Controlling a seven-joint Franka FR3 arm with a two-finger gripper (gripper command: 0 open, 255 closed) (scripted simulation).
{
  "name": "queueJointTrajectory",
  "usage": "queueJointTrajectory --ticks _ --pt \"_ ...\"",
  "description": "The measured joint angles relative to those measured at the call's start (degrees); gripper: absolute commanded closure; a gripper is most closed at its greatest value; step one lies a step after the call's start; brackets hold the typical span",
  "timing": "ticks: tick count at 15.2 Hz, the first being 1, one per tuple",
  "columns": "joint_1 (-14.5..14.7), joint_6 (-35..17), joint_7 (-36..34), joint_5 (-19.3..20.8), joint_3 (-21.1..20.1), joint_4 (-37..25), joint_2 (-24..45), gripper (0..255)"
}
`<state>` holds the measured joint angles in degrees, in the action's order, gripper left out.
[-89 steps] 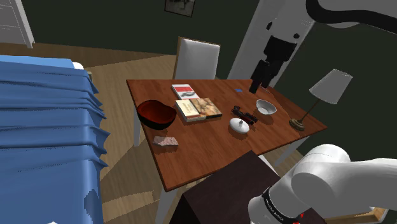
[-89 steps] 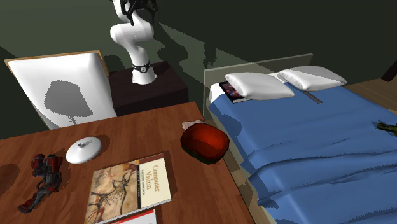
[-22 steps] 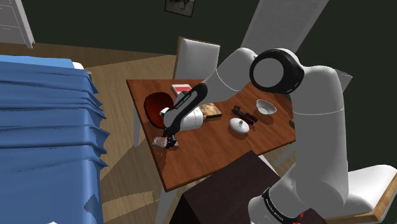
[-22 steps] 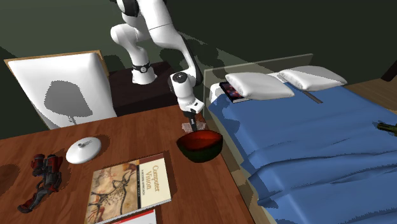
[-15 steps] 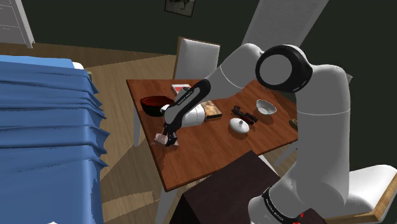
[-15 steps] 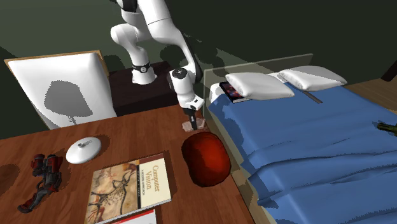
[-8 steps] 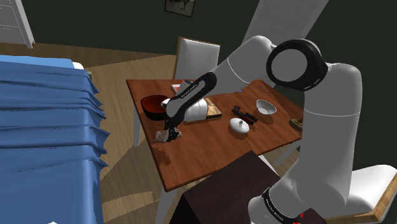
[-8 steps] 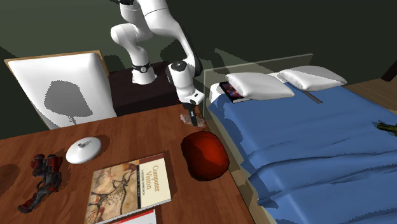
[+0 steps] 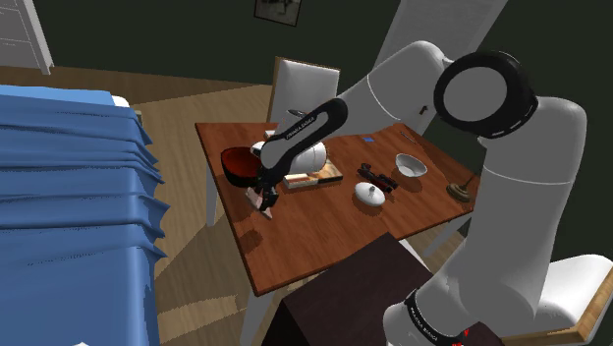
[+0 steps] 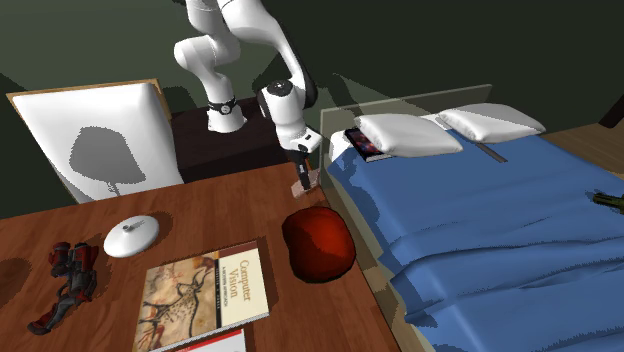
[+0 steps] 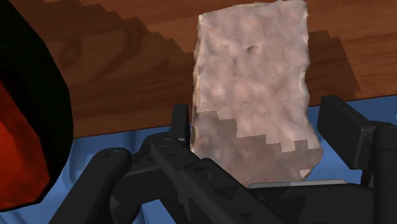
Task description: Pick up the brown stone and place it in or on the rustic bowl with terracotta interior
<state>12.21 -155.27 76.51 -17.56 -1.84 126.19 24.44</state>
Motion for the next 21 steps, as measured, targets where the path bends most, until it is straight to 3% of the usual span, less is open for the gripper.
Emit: queueJointTrajectory --ticks 13,17,21 --pt "1.0 7.8 -3.0 2.6 1.5 0.6 -8.4 255" --pt "-0.1 11.1 -2.3 3.2 2.2 -7.3 -3.7 255" --pt "-1.4 15.8 -1.8 3.9 2.8 -19.0 3.6 255"
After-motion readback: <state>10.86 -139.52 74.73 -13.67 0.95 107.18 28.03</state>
